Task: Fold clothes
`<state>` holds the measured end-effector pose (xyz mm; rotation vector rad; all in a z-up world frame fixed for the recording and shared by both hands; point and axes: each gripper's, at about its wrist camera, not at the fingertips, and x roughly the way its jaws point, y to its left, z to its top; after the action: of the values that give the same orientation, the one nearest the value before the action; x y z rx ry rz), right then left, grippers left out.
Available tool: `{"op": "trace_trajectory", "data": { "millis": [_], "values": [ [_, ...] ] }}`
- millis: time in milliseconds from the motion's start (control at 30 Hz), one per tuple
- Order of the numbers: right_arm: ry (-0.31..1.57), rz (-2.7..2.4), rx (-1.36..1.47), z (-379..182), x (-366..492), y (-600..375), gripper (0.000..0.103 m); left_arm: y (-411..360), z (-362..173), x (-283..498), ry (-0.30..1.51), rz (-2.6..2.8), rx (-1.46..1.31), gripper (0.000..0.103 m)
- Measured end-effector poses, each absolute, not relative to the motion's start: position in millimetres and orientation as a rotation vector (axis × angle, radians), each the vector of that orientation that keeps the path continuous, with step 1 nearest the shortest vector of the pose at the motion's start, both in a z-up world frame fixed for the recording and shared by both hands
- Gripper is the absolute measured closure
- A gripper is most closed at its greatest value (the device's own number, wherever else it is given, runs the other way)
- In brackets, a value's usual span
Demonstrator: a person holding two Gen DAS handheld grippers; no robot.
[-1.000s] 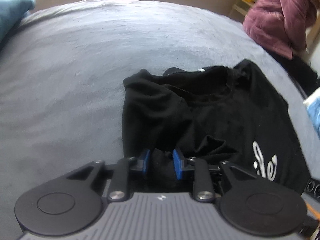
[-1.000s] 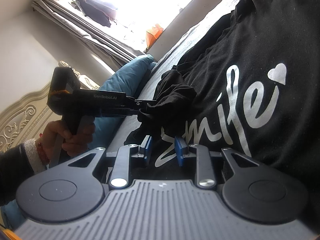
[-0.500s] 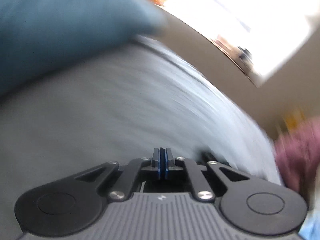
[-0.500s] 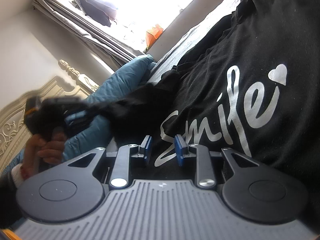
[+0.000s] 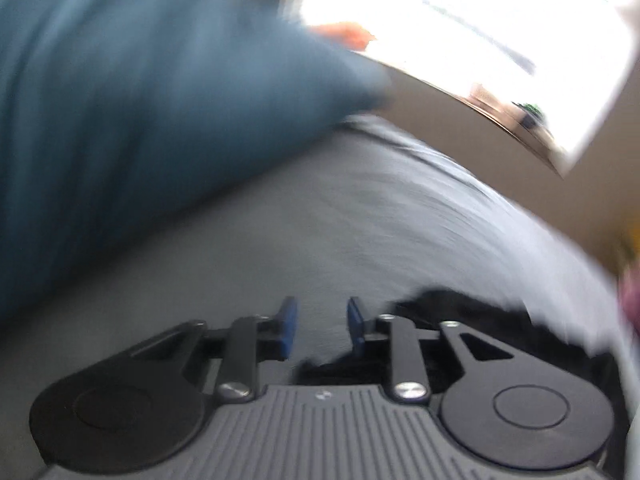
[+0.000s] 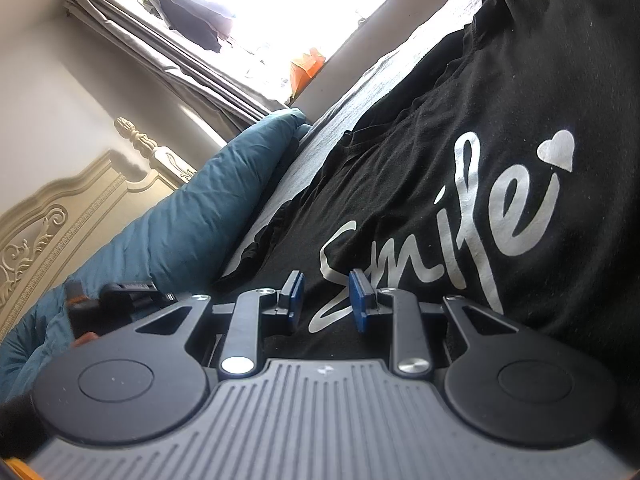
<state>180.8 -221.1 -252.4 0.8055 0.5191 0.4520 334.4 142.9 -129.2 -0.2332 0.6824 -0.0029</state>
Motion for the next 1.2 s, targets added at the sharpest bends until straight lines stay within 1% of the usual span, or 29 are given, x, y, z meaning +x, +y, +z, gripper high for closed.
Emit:
{"op": "trace_trajectory", "data": {
  "millis": [33, 100, 167, 233, 300, 333, 367, 400, 500, 633, 767, 867, 1033, 1067, 1167, 1200],
  "values": [
    [0.519, 0.452, 0.806, -253, 181, -221, 0.079, 120, -124, 334, 0.659, -0.055, -0.088, 0.067],
    [0.519, 0.452, 0.807, -252, 181, -221, 0.079, 71, -122, 333, 0.624, -0.161, 0.217, 0.056],
    [0.519, 0.452, 0.807, -252, 182, -221, 0.079, 27, -136, 333, 0.625, -0.25, 0.45, 0.056],
    [0.518, 0.452, 0.808, -252, 182, -221, 0.079, 3, -150, 338, 0.651, -0.279, 0.559, 0.062],
    [0.511, 0.444, 0.812, -252, 183, -221, 0.079, -8, -163, 350, 0.687, -0.289, 0.606, 0.08],
    [0.51, 0.443, 0.813, -253, 183, -221, 0.079, -9, -168, 358, 0.711, -0.279, 0.608, 0.082],
    [0.51, 0.444, 0.815, -253, 183, -221, 0.079, -3, -167, 362, 0.722, -0.271, 0.574, 0.087],
    [0.51, 0.444, 0.815, -253, 184, -221, 0.079, 3, -166, 365, 0.733, -0.263, 0.54, 0.094],
    [0.507, 0.447, 0.818, -254, 184, -221, 0.079, 20, -164, 377, 0.764, -0.238, 0.435, 0.099],
    [0.504, 0.449, 0.82, -255, 184, -220, 0.079, 62, -144, 398, 0.753, -0.137, 0.209, 0.1],
    [0.503, 0.452, 0.822, -257, 184, -221, 0.079, 105, -135, 424, 0.763, -0.011, 0.034, 0.1],
    [0.502, 0.453, 0.822, -257, 184, -221, 0.079, 132, -147, 432, 0.789, 0.088, -0.031, 0.1],
    [0.5, 0.454, 0.821, -257, 183, -222, 0.079, 168, -166, 438, 0.817, 0.262, -0.111, 0.088],
    [0.5, 0.454, 0.821, -257, 183, -222, 0.079, 178, -164, 443, 0.814, 0.282, -0.14, 0.086],
    [0.499, 0.454, 0.822, -257, 183, -222, 0.079, 192, -148, 425, 0.792, 0.295, -0.205, 0.08],
    [0.499, 0.454, 0.822, -257, 183, -222, 0.079, 196, -141, 415, 0.795, 0.278, -0.239, 0.079]
  ]
}}
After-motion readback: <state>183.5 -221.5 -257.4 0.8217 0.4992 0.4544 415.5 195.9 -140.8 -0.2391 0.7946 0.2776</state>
